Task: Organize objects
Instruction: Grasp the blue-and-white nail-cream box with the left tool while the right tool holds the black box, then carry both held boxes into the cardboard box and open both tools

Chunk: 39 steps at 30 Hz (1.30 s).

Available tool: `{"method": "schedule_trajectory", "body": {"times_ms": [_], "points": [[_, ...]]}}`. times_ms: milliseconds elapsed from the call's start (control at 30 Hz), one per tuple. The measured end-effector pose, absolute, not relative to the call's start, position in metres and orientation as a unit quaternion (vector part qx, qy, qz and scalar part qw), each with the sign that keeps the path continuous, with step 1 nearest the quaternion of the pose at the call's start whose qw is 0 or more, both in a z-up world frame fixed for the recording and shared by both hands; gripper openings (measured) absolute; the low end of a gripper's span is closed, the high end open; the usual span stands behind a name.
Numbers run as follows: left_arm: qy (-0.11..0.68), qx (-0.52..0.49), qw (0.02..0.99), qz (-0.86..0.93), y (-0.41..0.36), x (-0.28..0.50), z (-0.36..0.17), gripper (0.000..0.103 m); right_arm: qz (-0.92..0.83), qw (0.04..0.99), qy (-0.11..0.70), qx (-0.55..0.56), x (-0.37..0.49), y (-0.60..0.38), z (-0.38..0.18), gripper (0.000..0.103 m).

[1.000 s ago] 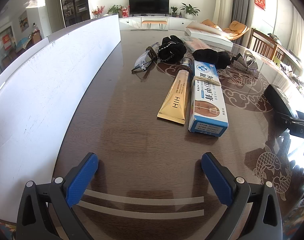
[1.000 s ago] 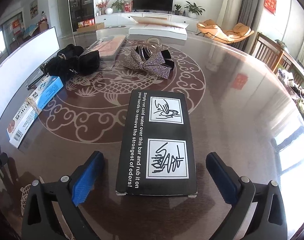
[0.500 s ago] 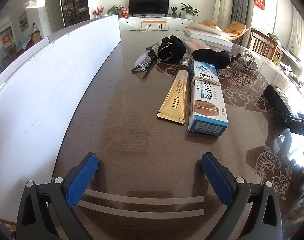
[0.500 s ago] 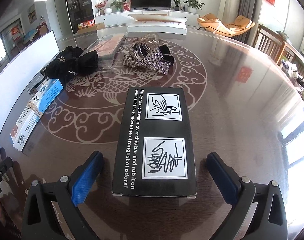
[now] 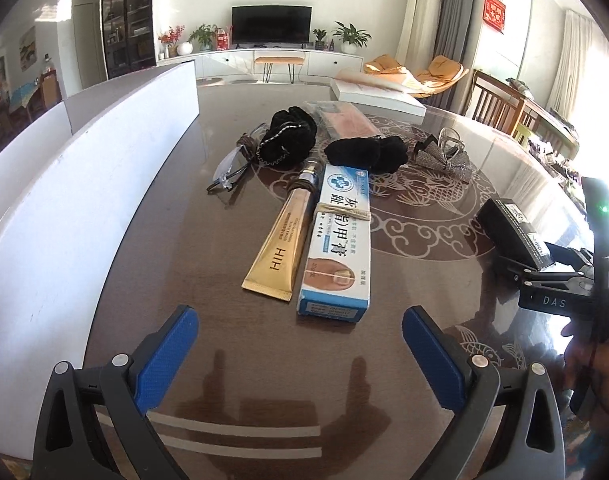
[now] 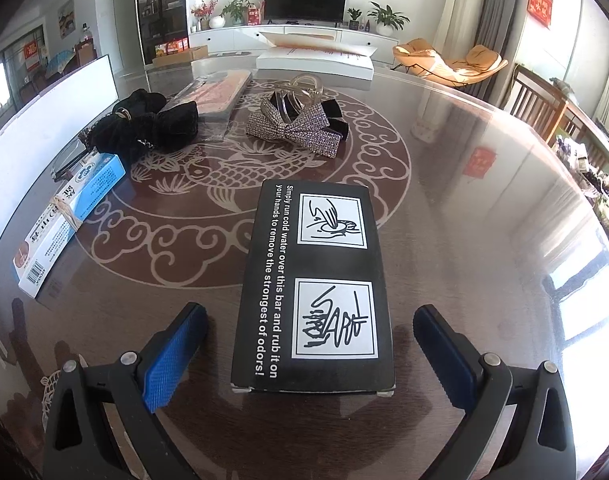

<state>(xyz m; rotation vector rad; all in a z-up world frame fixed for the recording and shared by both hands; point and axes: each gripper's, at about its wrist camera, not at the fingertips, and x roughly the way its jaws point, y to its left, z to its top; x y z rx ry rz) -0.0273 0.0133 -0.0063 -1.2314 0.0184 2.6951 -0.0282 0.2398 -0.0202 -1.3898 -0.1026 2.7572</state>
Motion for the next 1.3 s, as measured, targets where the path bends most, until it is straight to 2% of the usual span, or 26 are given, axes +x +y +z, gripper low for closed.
{"method": "schedule_trajectory", "body": {"times_ms": [67,167,267,300,433,500,567,600,633,767,833,867,933,1000,1033,1300], "points": [[0.025,-0.423,0.082,0.902,0.031,-0.047,-0.009,0.091,0.893,0.027,-0.037,-0.448,-0.028,0.238,-0.020,0.103],[0.028,-0.446,0.073,0.892,0.050,-0.076,-0.019,0.086,0.893,0.023,-0.040,-0.448,-0.028,0.237,-0.020,0.103],[0.059,-0.440,0.057,0.894,0.063,-0.080,-0.021,0.048,0.893,0.023,-0.039,-0.448,-0.028,0.238,-0.020,0.103],[0.058,-0.444,0.066,0.892,0.065,-0.077,-0.021,0.041,0.893,0.023,-0.039,-0.448,-0.028,0.238,-0.020,0.103],[0.063,-0.436,0.086,0.894,0.060,-0.033,-0.022,0.041,0.893,0.026,-0.042,-0.446,-0.028,0.237,-0.020,0.103],[0.041,-0.448,0.099,0.888,0.050,-0.014,-0.025,0.042,0.894,0.024,-0.042,-0.445,-0.028,0.238,-0.020,0.103],[0.030,-0.448,0.096,0.888,0.042,-0.006,-0.024,0.066,0.896,0.025,-0.042,-0.442,-0.027,0.238,-0.019,0.103],[0.028,-0.447,0.093,0.889,0.039,-0.007,-0.022,0.087,0.897,0.026,-0.042,-0.440,-0.027,0.238,-0.018,0.103],[0.024,-0.442,0.095,0.892,0.038,-0.009,-0.019,0.090,0.897,0.028,-0.042,-0.439,-0.027,0.238,-0.018,0.103],[0.039,-0.463,0.097,0.880,0.049,-0.030,-0.022,0.089,0.896,0.012,-0.034,-0.443,-0.029,0.239,-0.018,0.103],[0.058,-0.471,0.096,0.875,0.057,-0.033,-0.029,0.069,0.883,-0.030,-0.012,-0.469,-0.037,0.244,-0.023,0.103],[0.065,-0.464,0.092,0.879,0.059,-0.030,-0.028,0.064,0.881,-0.038,-0.014,-0.471,-0.038,0.245,-0.019,0.103],[0.058,-0.461,0.094,0.880,0.060,-0.027,-0.026,0.041,0.876,-0.059,-0.011,-0.478,-0.046,0.247,-0.009,0.101],[0.055,-0.458,0.092,0.882,0.059,-0.025,-0.026,0.041,0.857,-0.065,-0.026,-0.510,-0.061,0.246,-0.008,0.085],[0.050,-0.457,0.093,0.883,0.056,-0.023,-0.026,0.041,0.844,-0.061,-0.035,-0.532,-0.069,0.245,-0.011,0.061],[-0.047,-0.398,0.088,0.912,-0.003,0.008,0.023,0.041,0.837,-0.107,0.022,-0.536,-0.047,0.243,0.002,0.059]]}}
